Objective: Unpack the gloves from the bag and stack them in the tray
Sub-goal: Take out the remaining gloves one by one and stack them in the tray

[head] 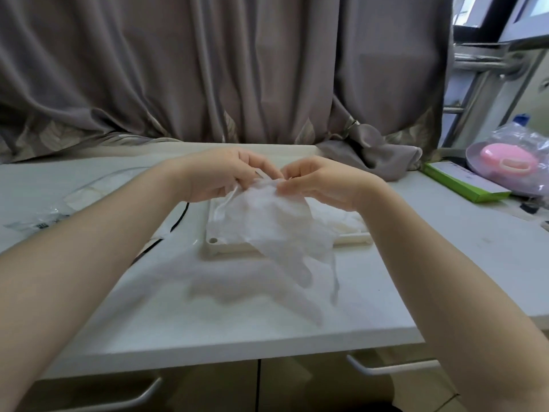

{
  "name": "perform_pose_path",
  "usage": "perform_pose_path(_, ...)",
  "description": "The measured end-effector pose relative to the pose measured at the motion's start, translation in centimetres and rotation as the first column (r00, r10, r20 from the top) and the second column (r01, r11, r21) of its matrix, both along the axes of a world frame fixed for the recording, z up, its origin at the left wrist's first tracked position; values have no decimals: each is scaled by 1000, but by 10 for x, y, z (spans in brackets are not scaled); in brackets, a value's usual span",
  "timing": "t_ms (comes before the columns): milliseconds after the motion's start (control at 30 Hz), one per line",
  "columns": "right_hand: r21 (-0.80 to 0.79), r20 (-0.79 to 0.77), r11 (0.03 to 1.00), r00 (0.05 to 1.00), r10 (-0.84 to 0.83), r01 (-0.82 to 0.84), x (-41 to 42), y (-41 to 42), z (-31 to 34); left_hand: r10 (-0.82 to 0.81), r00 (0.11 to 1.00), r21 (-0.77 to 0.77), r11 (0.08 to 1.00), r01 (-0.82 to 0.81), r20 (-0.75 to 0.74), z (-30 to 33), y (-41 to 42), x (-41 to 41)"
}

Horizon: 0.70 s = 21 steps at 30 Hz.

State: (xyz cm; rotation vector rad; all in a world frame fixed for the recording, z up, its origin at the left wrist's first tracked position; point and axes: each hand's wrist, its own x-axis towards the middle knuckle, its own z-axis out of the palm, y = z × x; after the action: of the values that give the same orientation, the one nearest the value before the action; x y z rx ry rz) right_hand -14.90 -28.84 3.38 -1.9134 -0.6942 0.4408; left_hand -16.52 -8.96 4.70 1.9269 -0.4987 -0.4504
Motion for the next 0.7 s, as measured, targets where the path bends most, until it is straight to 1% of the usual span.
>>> perform_pose_path(67,-58,-43,998,999,-21,18,7,-19,-2,14,1000,36,999,-15,16,-1,0,5)
perform_pose_path(133,-157,-107,988,994,-26,8,14,-40,-4,22,999,58,998,-25,48,-4,-4,9)
perform_pose_path(200,-298,-123,954,992,-21,-16,18,-56,-4,29,998,80,996,-33,49,-8,-8,11)
perform_pose_path(267,-378,-125,926,991,-51,0,23,-71,-2,20,1000,74,997,-22,16,-10,-16,15)
perform_pose_path(300,-370,-132,929,988,-75,22,26,-78,-2,7,1000,58,998,-7,-10,-10,-20,18)
perform_pose_path(333,-318,-146,947,985,-95,44,28,-83,-2,-6,1000,35,999,8,-31,-9,-23,19)
perform_pose_path(367,-220,-184,973,977,-110,68,29,-87,-2,-17,999,11,1000,18,-44,-9,-25,20)
perform_pose_path(400,-85,-253,993,962,-106,87,33,-91,-1,-27,998,-12,1000,27,-51,-7,-28,24)
perform_pose_path(433,45,-320,993,943,-91,111,35,-92,0,-25,999,-20,1000,24,-39,-6,-28,27)
perform_pose_path(467,117,-353,982,931,-97,147,41,-93,0,-13,1000,-5,1000,12,-14,-5,-29,34)
perform_pose_path(500,100,-332,977,932,-144,186,47,-93,-1,15,1000,37,999,-16,23,-4,-28,40)
perform_pose_path(533,2,-246,971,942,-230,238,56,-90,-4,54,996,97,993,-60,64,-4,-29,46)
perform_pose_path(567,-142,-99,944,945,-313,298,63,-87,-7,97,990,167,980,-113,101,-6,-29,53)
perform_pose_path(600,-274,61,890,930,-362,365,71,-82,-10,135,982,238,957,-164,133,-8,-29,60)
perform_pose_path(633,-365,180,832,909,-376,417,77,-78,-12,162,973,306,929,-206,163,-11,-29,66)
perform_pose_path(700,-436,297,774,885,-358,459,90,-69,-19,169,964,419,875,-242,205,-18,-29,74)
